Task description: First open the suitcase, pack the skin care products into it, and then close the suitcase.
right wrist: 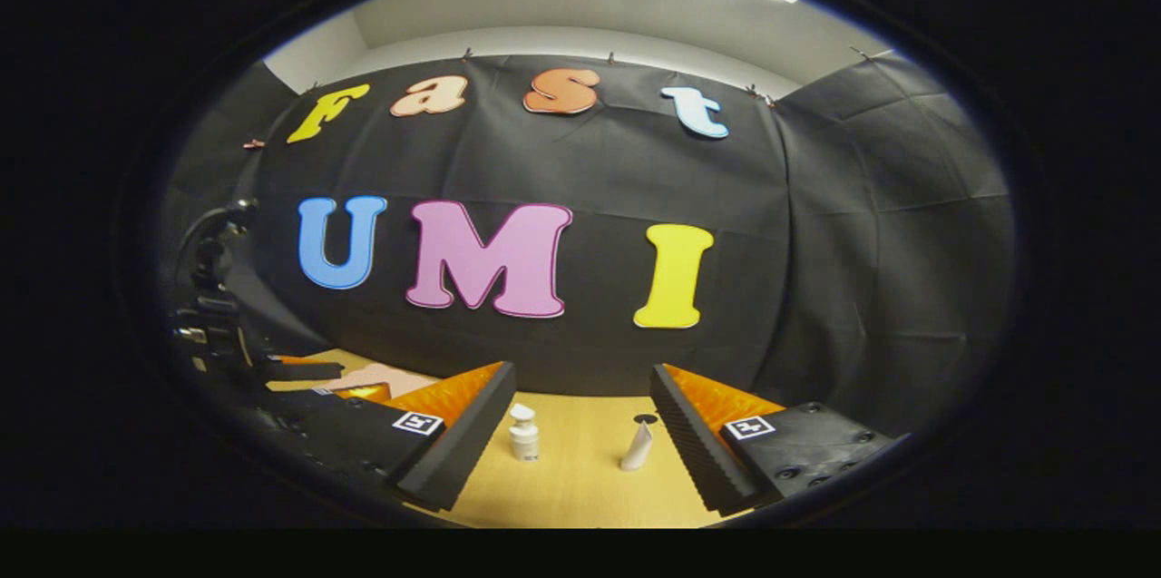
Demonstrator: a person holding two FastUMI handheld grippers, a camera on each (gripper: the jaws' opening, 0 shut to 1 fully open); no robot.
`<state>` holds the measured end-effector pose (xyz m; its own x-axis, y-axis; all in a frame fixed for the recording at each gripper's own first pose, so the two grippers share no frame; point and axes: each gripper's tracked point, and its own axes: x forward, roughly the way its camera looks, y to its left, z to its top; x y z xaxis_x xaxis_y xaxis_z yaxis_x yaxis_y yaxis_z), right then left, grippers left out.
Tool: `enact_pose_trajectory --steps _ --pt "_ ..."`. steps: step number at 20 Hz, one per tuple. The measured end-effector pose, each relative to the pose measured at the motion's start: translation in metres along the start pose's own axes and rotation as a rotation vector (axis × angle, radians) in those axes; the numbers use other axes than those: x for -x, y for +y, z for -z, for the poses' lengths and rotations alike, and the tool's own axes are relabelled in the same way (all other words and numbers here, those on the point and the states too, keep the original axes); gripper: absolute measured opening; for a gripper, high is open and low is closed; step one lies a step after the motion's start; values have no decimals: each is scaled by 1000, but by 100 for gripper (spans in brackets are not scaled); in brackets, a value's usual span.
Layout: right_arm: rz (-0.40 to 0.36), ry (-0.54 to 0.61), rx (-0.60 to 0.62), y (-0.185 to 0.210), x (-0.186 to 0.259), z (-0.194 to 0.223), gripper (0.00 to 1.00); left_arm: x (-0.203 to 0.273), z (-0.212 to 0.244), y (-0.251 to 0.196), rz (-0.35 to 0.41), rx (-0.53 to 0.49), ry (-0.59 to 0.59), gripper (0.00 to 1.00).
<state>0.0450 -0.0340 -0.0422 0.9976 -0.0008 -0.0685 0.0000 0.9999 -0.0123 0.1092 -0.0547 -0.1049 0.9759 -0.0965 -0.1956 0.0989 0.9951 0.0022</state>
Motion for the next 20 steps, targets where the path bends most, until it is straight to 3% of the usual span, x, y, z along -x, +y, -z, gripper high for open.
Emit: enact_pose_trajectory --steps 5,11,16,20 --pt "3 82 13 -14 -19 40 94 -70 61 -32 67 -43 146 96" --pt "8 197 53 -44 -53 85 96 -137 123 -44 63 -44 296 96" --pt "50 245 19 -60 -69 103 96 -167 163 -36 0 -53 421 95" --pt "39 265 22 -58 -73 110 96 -176 187 -21 -97 -64 498 82"
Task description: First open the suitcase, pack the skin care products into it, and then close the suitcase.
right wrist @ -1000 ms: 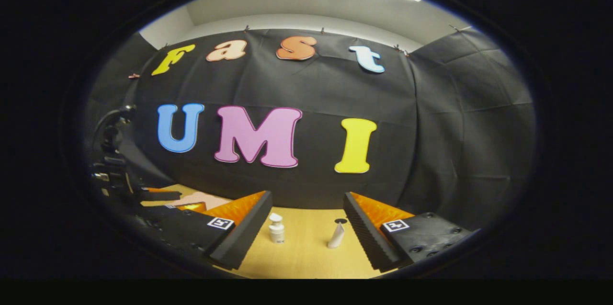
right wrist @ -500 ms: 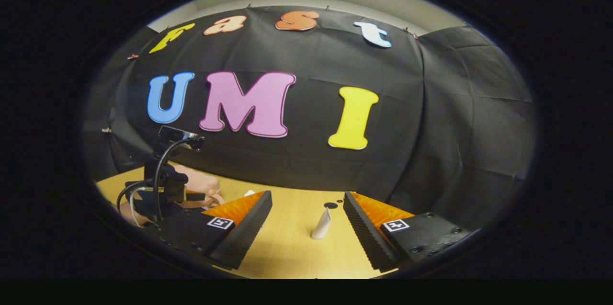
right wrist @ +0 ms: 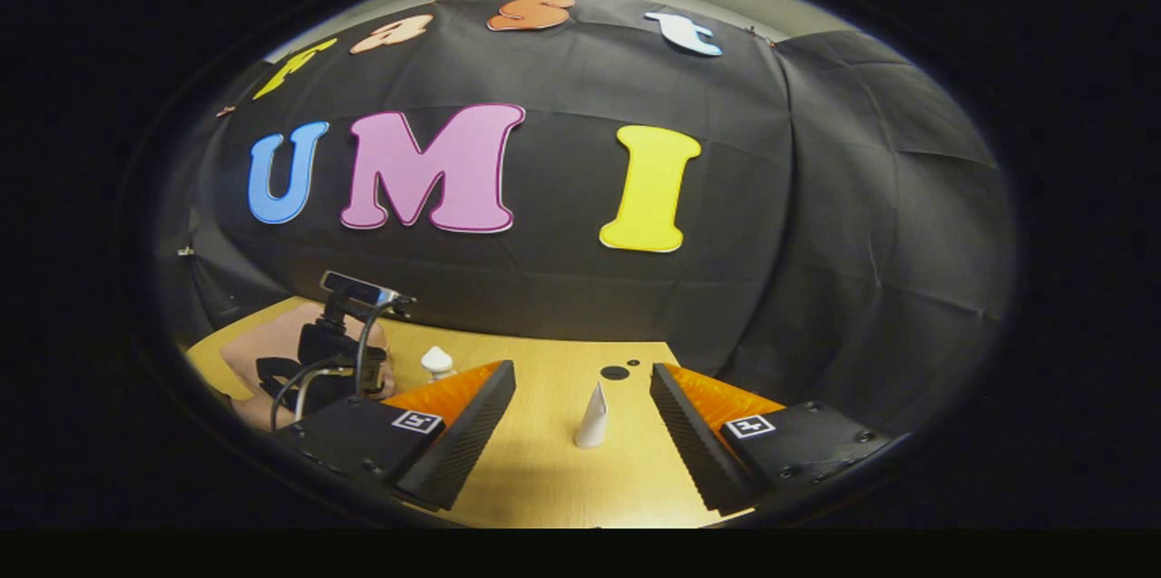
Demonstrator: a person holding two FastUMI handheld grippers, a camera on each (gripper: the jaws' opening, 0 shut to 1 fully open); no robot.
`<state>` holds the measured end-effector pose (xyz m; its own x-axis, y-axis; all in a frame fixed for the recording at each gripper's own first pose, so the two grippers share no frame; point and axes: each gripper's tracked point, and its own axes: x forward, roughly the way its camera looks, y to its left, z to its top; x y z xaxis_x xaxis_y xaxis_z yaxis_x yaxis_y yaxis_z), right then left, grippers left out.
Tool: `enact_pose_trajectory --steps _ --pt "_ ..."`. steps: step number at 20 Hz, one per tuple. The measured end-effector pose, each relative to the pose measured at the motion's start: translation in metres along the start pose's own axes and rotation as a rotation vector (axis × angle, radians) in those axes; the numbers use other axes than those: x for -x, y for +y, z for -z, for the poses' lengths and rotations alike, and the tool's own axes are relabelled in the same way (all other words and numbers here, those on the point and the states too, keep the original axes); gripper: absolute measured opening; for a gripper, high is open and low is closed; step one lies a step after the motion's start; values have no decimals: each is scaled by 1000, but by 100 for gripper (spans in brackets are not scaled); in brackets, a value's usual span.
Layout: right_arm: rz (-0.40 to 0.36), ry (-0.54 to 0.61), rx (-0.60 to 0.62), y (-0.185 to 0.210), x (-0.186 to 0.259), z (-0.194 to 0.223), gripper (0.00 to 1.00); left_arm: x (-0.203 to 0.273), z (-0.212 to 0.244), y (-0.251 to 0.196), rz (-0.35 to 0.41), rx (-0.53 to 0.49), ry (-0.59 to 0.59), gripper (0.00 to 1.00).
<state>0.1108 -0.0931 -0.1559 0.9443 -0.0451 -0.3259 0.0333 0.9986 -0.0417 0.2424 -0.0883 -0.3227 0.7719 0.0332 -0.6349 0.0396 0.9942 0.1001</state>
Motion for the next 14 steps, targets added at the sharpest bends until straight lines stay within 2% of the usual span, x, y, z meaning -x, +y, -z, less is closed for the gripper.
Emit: enact_pose_trajectory --steps 3,4,5,6,7,10,14 --pt "-5 4 -4 0 -1 1 96 -10 5 1 -13 -5 27 61" --pt "-7 7 -4 0 0 2 96 -13 10 8 -52 -3 56 57" --pt "-6 9 -2 0 0 3 96 -13 15 15 -89 13 77 40" --pt "-7 9 -1 0 0 2 96 -13 17 14 -92 39 93 29" --pt "-7 6 -3 1 1 -1 96 -13 15 14 -81 39 88 24" --pt "-16 -21 2 5 4 -9 96 -3 -1 9 -15 50 65 19" --pt "-42 -30 9 14 6 -10 96 33 -27 17 42 139 88 14"
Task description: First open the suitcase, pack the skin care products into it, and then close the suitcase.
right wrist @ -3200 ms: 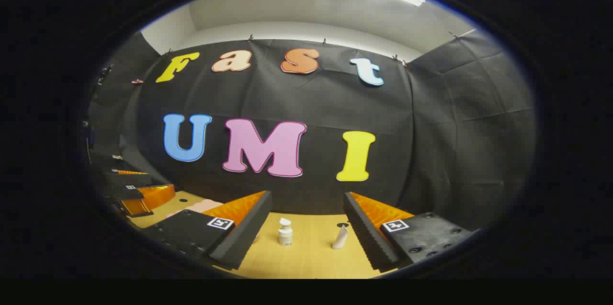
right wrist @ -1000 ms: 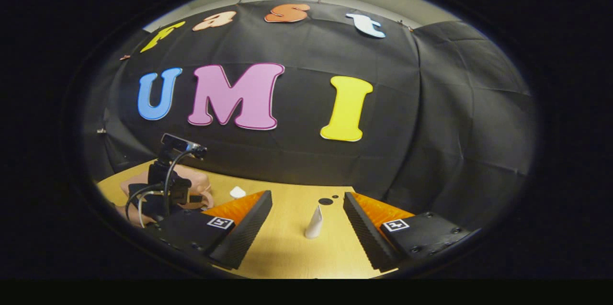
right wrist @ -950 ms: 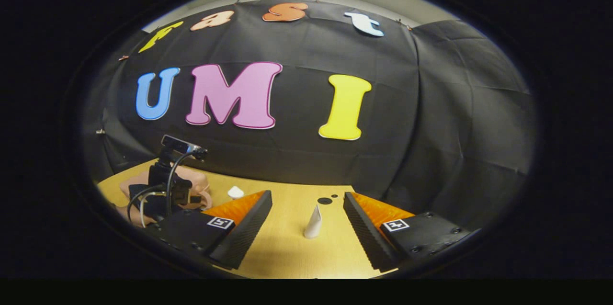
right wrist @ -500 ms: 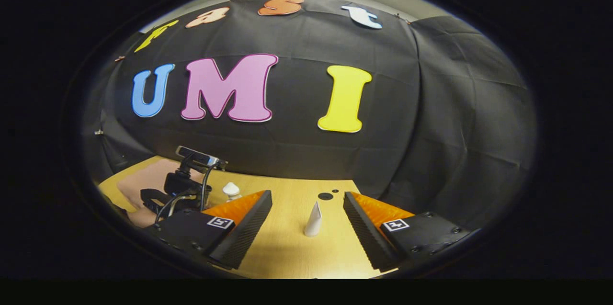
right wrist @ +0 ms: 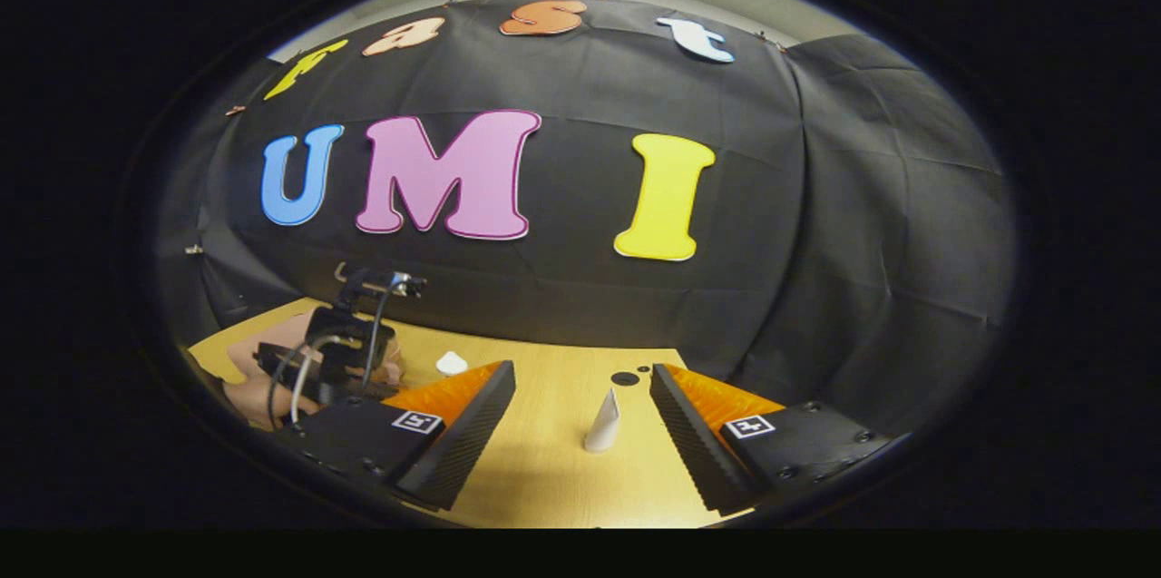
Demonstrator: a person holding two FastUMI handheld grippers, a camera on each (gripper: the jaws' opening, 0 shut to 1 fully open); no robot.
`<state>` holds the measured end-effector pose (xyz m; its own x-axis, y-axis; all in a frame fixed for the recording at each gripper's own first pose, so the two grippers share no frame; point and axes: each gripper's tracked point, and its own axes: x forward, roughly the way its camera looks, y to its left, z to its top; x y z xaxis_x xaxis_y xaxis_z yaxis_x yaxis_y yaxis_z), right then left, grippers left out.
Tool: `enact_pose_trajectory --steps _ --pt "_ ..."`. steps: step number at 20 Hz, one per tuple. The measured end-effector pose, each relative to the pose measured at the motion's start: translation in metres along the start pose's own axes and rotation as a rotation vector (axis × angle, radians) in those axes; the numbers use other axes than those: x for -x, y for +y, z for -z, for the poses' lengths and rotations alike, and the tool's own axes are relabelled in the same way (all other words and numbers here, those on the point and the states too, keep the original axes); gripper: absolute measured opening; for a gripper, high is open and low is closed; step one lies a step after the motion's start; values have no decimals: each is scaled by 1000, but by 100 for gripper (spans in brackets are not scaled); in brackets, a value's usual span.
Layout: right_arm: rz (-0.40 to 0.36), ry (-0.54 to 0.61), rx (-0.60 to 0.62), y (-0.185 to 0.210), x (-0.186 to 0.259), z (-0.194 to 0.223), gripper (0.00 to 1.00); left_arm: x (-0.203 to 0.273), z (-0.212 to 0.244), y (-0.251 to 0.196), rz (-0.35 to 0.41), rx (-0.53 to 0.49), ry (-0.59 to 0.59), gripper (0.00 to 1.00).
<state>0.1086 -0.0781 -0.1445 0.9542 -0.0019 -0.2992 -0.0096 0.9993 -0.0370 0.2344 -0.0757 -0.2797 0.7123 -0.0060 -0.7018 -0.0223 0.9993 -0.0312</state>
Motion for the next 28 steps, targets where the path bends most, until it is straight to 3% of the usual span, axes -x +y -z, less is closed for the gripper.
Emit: enact_pose_trajectory --steps 4,8,14,19,24,26,28 --pt "-12 -20 -10 7 3 -7 96 55 -46 19 29 54 -22 13" --pt "-49 -43 -23 20 6 -14 96 108 -97 67 31 76 -6 13" --pt "-114 -62 -56 46 10 -17 96 162 -144 171 -71 17 -46 13" --pt "-96 -40 -128 55 17 -18 96 171 -167 284 -263 -116 -150 12" --pt "-52 -23 -69 62 29 -18 96 153 -153 407 -433 -230 -169 12" --pt "-21 -13 -53 62 31 -17 96 127 -135 457 -464 -278 -176 12" --pt "-1 -16 -14 68 31 -16 96 90 -118 499 -463 -241 -211 12"
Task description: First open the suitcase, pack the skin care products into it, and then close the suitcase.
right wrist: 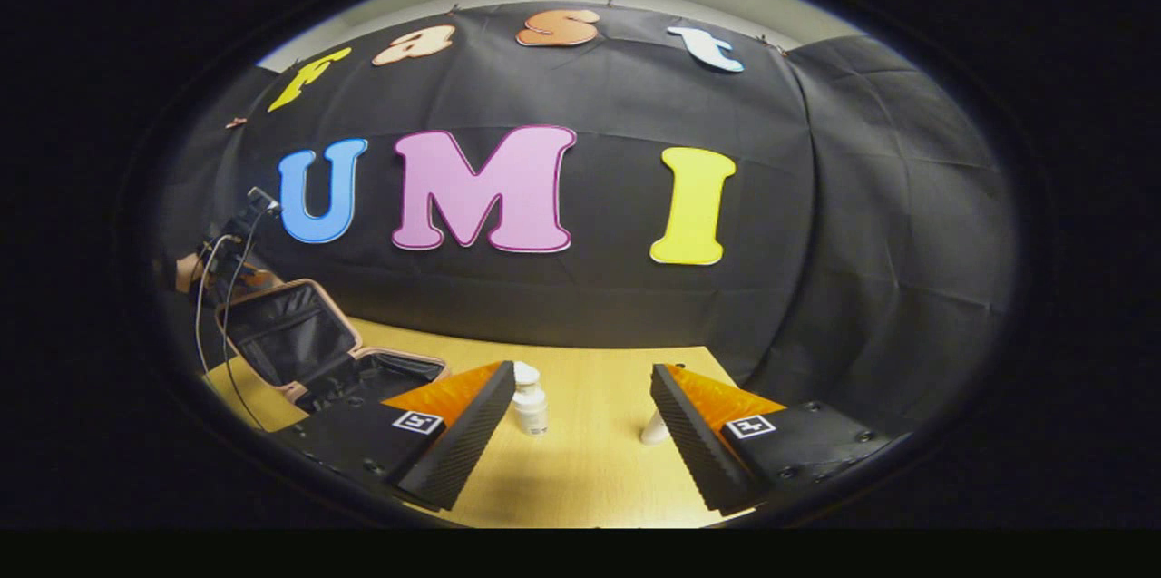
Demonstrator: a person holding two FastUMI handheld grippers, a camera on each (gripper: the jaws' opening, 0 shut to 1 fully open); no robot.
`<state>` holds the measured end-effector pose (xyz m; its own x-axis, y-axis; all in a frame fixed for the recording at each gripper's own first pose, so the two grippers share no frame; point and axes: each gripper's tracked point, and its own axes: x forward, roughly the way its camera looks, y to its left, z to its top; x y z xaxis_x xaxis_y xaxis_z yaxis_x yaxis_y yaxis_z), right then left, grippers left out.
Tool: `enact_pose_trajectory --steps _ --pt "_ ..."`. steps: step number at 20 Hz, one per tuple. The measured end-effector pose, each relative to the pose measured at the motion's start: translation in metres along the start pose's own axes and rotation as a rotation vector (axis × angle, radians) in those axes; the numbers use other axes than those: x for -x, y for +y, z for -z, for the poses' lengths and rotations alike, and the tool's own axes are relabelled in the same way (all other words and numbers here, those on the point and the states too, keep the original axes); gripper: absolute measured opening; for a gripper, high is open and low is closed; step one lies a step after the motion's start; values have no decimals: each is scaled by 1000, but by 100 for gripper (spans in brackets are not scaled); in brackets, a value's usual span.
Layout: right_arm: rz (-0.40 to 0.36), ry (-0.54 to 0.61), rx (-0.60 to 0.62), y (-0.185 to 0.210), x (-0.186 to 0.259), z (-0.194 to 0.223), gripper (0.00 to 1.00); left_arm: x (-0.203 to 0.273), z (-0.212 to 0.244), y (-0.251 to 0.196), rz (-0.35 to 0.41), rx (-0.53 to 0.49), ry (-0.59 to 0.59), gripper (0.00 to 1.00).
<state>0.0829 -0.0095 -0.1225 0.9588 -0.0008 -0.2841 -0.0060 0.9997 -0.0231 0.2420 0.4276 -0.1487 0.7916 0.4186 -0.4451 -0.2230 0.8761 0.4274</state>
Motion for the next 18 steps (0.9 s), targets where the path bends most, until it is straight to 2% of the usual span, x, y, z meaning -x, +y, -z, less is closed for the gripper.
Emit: enact_pose_trajectory --steps 2,3,6,8,10,11,12,13,14,15,16,17,18 --pt "20 6 50 4 2 5 99 -38 54 15 16 50 61 11" --pt "23 8 60 8 2 8 96 -55 84 19 29 81 103 12" --pt "54 15 80 13 5 18 96 -88 151 8 84 127 209 12" --pt "61 18 79 18 4 23 96 -99 172 3 78 103 230 13" --pt "60 31 91 22 3 30 96 -108 177 13 37 79 202 16" --pt "59 30 92 23 3 29 96 -100 173 16 33 91 202 29" --pt "58 25 87 23 3 28 96 -93 168 14 45 111 194 31" --pt "61 18 82 21 2 26 94 -87 162 19 35 116 172 37" --pt "66 11 75 19 0 24 96 -82 153 23 34 118 143 52" --pt "68 4 66 17 -1 23 96 -69 140 28 25 117 110 83" --pt "68 -2 58 15 -2 21 96 -60 126 32 12 116 75 94" --pt "72 -8 54 11 -3 20 96 -46 111 32 10 125 34 99" --pt "77 -14 52 8 -5 19 96 -32 91 29 6 143 -15 98"
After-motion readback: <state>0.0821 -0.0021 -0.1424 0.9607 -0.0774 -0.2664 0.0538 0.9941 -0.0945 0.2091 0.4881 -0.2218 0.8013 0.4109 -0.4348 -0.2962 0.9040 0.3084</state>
